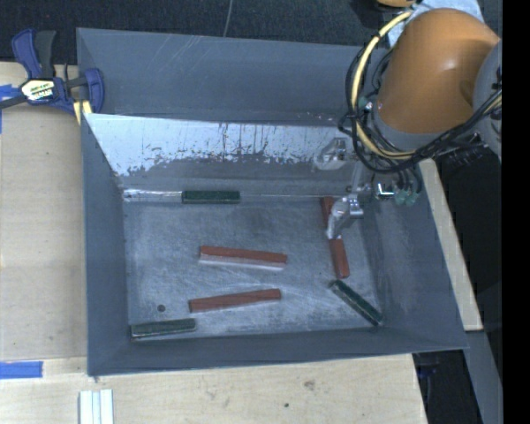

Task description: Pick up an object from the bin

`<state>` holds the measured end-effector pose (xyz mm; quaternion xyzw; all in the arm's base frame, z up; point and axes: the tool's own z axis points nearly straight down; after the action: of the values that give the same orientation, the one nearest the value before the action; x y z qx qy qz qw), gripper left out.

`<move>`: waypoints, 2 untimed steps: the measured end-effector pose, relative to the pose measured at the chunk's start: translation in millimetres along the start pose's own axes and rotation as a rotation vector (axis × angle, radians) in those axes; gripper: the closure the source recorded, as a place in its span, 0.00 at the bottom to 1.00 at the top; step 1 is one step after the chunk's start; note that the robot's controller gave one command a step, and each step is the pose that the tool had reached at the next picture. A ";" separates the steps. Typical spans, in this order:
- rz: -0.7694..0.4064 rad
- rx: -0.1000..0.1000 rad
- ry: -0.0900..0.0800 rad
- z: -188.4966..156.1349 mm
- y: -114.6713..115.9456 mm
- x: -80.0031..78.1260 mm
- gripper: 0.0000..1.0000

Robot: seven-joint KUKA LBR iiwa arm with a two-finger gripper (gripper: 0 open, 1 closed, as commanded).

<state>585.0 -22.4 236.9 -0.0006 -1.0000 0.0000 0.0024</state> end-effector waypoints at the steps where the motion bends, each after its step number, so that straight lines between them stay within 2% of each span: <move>1: 0.000 0.000 -0.009 -4.9 0.0 -1.4 0.00; 2: -0.033 0.001 -0.013 59.0 56.1 7.8 0.00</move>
Offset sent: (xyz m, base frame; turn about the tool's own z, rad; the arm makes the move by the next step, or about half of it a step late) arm -0.0133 0.0772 -0.0826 -0.0469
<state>576.9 33.7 177.9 0.0157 -0.9999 0.0003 -0.0040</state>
